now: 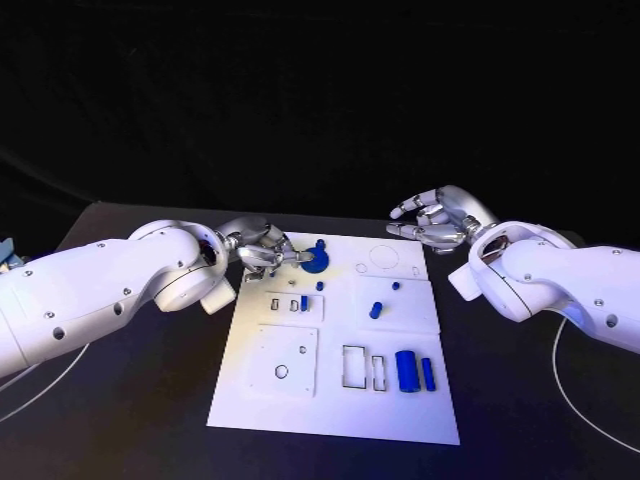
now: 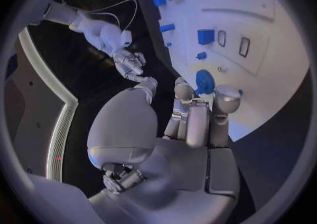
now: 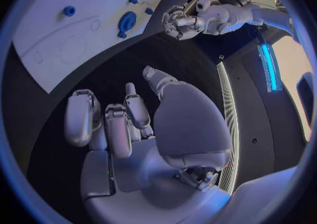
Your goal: Assemble the parts on the task board
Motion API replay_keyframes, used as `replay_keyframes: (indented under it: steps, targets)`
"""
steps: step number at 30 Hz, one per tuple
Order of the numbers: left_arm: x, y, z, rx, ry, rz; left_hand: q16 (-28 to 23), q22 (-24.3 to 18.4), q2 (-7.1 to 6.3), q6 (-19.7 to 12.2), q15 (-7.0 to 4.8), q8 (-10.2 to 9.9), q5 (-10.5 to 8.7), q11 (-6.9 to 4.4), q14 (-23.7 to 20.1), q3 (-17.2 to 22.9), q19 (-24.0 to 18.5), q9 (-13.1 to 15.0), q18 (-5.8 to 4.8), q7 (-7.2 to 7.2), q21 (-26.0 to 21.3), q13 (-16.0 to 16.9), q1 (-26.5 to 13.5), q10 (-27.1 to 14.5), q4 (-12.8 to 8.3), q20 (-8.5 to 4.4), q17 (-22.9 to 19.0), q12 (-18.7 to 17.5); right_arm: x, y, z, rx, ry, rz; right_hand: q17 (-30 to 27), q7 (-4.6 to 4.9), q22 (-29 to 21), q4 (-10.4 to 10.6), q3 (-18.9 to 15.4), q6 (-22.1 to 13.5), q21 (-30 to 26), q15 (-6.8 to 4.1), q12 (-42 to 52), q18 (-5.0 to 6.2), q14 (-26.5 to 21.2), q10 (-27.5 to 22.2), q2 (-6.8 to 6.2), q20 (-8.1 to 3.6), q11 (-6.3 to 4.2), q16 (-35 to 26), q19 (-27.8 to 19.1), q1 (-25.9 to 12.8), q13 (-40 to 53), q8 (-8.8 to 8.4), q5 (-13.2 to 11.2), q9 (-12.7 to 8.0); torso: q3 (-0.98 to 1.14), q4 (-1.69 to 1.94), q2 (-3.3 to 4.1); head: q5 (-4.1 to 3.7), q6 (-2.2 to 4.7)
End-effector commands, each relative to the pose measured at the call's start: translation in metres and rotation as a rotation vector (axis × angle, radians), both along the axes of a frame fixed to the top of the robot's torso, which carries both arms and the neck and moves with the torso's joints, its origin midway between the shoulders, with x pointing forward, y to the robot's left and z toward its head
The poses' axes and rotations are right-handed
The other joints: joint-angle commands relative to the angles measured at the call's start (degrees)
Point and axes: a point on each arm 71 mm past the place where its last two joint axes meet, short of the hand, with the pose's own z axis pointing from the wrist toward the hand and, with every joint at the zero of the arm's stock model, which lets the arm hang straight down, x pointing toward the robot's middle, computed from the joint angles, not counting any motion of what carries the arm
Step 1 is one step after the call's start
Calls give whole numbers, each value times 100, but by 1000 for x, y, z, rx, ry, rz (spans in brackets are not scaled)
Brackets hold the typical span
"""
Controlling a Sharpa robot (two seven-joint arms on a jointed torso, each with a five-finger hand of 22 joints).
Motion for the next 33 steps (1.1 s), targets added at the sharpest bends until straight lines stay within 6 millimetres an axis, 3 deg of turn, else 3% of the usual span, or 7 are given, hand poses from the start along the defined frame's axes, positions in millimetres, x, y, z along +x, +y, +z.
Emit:
replay_keyframes:
  steps: [1, 5, 11, 17, 22, 33]
  targets:
    - [1, -2, -2, 283, 38, -56, 69, 165, 25, 29, -68, 152, -6, -35, 201, -91, 105, 115, -65, -71, 92, 220, -88, 133, 5, -23, 212, 189, 0, -8, 1, 34, 16, -6, 739, 1, 165, 25, 2, 41, 7, -7, -29, 31, 428, -35, 5, -24, -19, -38, 5, -37, -9, 34, 38, 7, -3, 5, -8, 17, -1]
    - [5, -14, 9, 386, 11, -88, 62, 196, 81, 14, -101, 307, 1, -70, 202, -181, 110, 258, -69, -113, 120, 277, -121, 154, 2, -54, 195, 257, -2, -20, 2, 32, 8, -33, 737, 0, 172, 26, -2, 37, 14, -8, -33, 29, 428, -39, -5, -25, -20, -38, 10, -41, -14, 37, 47, 7, -14, 30, -17, -58, 35]
    - [8, -25, 14, 445, -2, -104, 83, 254, 111, -16, -118, 408, -1, -88, 221, -269, 135, 367, -80, -132, 147, 346, -185, 183, 7, -71, 250, 319, -2, -25, 3, 28, 7, -46, 715, -1, 157, 28, -9, 32, -5, -10, -43, 34, 423, -49, -21, -27, -21, -47, -1, -48, -27, 40, 57, 7, -22, 17, -18, -39, 24]
    - [11, -31, 16, 494, 10, -102, 131, 422, 139, -16, -147, 527, 0, -120, 263, -393, 244, 494, -111, -169, 228, 457, -255, 263, 8, -94, 350, 417, -2, -27, 2, 21, 9, -52, 711, -1, 153, 32, -14, 30, -10, -10, -44, 35, 422, -51, -28, -27, -21, -48, -4, -55, -29, 42, 61, 7, -17, 33, -25, -16, 8]
    - [12, -36, 17, 547, 24, -122, 123, 427, 205, -22, -156, 569, 2, -131, 261, -401, 246, 546, -112, -181, 234, 445, -253, 254, 6, -102, 335, 415, 0, -29, 1, 16, 10, -60, 718, -1, 156, 32, -14, 30, -7, -10, -43, 34, 423, -50, -29, -28, -21, -46, -2, -56, -29, 43, 62, 7, -29, 43, -17, -4, -4]
    - [15, -48, 15, 593, 75, -161, 66, 295, 255, -113, -150, 595, 1, -121, 219, -478, 142, 628, -87, -169, 179, 345, -327, 157, 8, -106, 228, 348, 1, -27, -2, 12, 19, -55, 690, -2, 130, 40, -22, 25, -40, -11, -62, 43, 416, -69, -42, -29, -22, -56, -23, -68, -51, 48, 67, 8, -20, 20, -4, 41, -52]
